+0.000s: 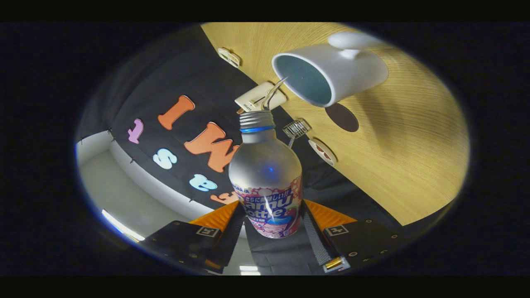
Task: Take the bottle from table, then pour the juice into the cup, finally place the bottle on the coaster
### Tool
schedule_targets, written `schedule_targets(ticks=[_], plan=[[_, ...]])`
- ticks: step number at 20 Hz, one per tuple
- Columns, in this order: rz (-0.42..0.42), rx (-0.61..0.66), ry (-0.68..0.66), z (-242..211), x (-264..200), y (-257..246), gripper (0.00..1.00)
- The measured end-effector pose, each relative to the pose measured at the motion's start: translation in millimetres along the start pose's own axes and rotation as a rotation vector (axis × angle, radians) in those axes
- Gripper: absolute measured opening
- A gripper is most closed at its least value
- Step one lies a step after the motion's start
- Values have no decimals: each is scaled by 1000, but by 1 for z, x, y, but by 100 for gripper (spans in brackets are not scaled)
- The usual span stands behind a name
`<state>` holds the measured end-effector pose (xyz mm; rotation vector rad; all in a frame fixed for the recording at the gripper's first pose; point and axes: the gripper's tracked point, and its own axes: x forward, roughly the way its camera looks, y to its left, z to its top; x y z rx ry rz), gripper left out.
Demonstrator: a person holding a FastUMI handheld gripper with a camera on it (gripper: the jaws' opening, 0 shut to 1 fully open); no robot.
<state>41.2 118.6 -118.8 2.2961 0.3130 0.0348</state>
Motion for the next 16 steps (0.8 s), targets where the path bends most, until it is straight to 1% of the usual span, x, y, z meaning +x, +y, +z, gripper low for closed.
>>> schedule_targets(ticks=[10, 14, 16], plan=[[36, 39, 38, -13, -4, 13, 77], [34, 46, 40, -13, -5, 12, 77], [20, 49, 37, -11, -4, 5, 77]])
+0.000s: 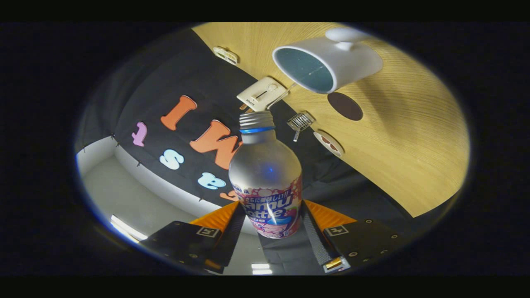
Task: Take the bottle from table, then pour the juice into the cup, finally place the bottle on the coaster
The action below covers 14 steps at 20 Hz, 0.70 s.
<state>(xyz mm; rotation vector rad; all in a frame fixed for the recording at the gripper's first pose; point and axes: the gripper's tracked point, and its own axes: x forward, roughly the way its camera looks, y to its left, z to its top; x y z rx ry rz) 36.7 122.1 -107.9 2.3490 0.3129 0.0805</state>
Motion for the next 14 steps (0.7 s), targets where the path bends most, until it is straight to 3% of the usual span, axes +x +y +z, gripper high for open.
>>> schedule_targets(ticks=[6, 14], plan=[[-39, -37, -29, 10, 1, -13, 77], [-197, -239, -75, 32, 3, -54, 77]])
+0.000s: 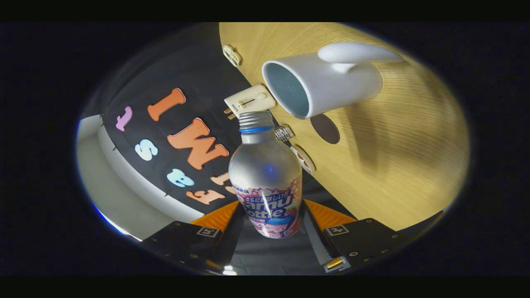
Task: Take the bottle from table, then pour the juice into the cup, finally place the bottle on the coaster
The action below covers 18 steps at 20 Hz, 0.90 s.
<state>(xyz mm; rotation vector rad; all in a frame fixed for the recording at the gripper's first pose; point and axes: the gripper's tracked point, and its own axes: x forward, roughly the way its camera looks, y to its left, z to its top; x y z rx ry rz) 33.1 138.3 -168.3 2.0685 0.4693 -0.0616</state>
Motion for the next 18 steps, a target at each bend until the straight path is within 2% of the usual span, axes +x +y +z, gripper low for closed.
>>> schedule_targets(ticks=[3, 9, 14, 18], plan=[[-77, -180, -14, 3, -1, -18, 77], [-192, -647, -79, 24, -4, -31, 77], [-167, -1025, -202, 35, -10, 2, 77], [-139, -1285, -197, 26, 0, 21, 77]])
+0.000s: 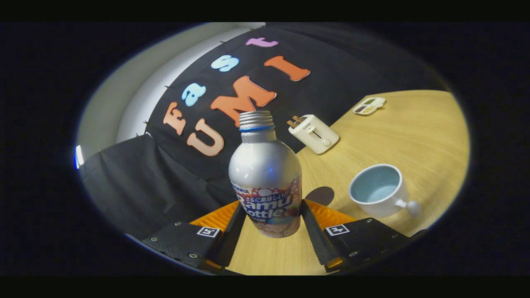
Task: Take the bottle from table, then pour the juice into the cup, finally place the bottle on the coaster
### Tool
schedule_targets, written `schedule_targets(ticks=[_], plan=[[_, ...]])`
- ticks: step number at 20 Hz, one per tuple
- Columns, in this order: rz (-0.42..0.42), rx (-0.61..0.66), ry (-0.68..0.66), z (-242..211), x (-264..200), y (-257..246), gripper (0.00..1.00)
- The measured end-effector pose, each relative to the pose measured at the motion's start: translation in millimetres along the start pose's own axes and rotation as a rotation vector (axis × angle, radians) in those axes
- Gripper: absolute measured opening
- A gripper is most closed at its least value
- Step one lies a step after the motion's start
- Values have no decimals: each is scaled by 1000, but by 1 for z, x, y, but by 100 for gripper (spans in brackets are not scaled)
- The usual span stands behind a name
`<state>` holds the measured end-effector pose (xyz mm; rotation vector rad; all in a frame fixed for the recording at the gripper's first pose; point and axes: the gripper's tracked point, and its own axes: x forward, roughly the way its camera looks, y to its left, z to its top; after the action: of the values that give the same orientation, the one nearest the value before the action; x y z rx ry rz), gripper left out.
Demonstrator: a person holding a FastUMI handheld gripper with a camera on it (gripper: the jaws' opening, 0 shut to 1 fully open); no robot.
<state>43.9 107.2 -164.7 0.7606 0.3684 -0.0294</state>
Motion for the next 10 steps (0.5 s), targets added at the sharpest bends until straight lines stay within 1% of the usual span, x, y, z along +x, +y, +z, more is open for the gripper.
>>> schedule_targets(ticks=[3, 7, 10], plan=[[4, -164, -18, 5, 12, 7, 77], [-20, -316, -35, 11, 31, 4, 77], [-43, -390, -4, 6, 50, -1, 77]])
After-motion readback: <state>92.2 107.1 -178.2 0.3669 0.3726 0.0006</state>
